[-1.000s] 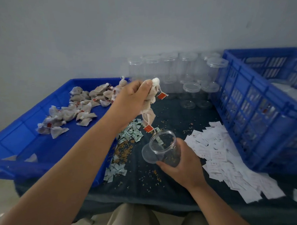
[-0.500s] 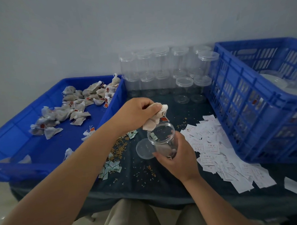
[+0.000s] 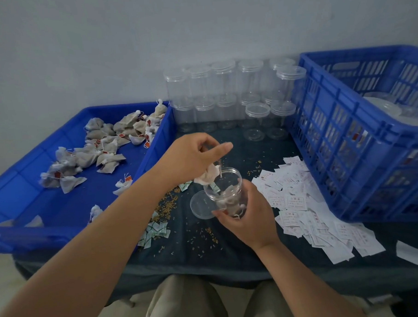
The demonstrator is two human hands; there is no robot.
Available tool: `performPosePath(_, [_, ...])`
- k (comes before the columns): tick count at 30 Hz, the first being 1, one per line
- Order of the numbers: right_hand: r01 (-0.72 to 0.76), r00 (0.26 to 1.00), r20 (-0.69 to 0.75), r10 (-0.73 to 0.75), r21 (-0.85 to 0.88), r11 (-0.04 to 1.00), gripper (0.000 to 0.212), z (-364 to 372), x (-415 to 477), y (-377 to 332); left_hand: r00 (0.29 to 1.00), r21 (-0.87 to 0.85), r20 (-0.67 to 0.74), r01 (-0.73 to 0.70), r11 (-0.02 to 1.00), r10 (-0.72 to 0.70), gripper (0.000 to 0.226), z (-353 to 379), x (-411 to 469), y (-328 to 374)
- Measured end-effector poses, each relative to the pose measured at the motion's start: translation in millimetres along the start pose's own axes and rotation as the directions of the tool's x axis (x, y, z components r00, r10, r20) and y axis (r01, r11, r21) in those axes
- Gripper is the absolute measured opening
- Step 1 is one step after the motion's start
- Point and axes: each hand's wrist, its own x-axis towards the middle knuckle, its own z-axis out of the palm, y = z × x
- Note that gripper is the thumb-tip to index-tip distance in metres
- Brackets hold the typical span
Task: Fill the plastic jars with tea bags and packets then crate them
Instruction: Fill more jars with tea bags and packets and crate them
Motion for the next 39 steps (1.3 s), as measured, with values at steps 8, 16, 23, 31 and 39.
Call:
performPosePath(8, [0.019, 1.0, -0.014, -0.019, -0.022, 1.0, 0.084, -0.4, -1.2, -0.8, 0.993, -0.222, 0.087, 0.093, 0.97, -0.075, 0.032, -29.6, -2.7, -18.3])
performPosePath(16, [0.047, 0.999, 0.01, -0.047, -0.02, 0.999, 0.082, 0.6, -1.2, 1.4, 0.944, 0.402, -0.15, 0.33, 0.854, -0.294, 0.016, -100.4, -12.9, -139.9])
performPosePath(23, [0.08, 0.996, 0.039, -0.079, -0.019, 0.997, 0.08, 0.7, -1.5, 0.4, 0.771, 0.621, 0.218, 0.363, 0.695, -0.598, 0.045, -86.0, -38.3, -206.8])
performPosePath(31, [0.075, 0.997, 0.028, -0.075, -0.01, 0.997, 0.082, -0.2, -1.4, -5.3, 0.925, 0.371, -0.124, 0.378, 0.848, -0.359, 0.036, -91.3, -32.2, -211.2])
performPosePath(39, [0.072, 0.997, 0.032, -0.072, 0.002, 0.997, 0.08, -0.4, -1.6, -3.9, 0.875, -0.354, -0.347, 0.212, 0.911, -0.338, 0.049, -111.9, -38.6, -149.1])
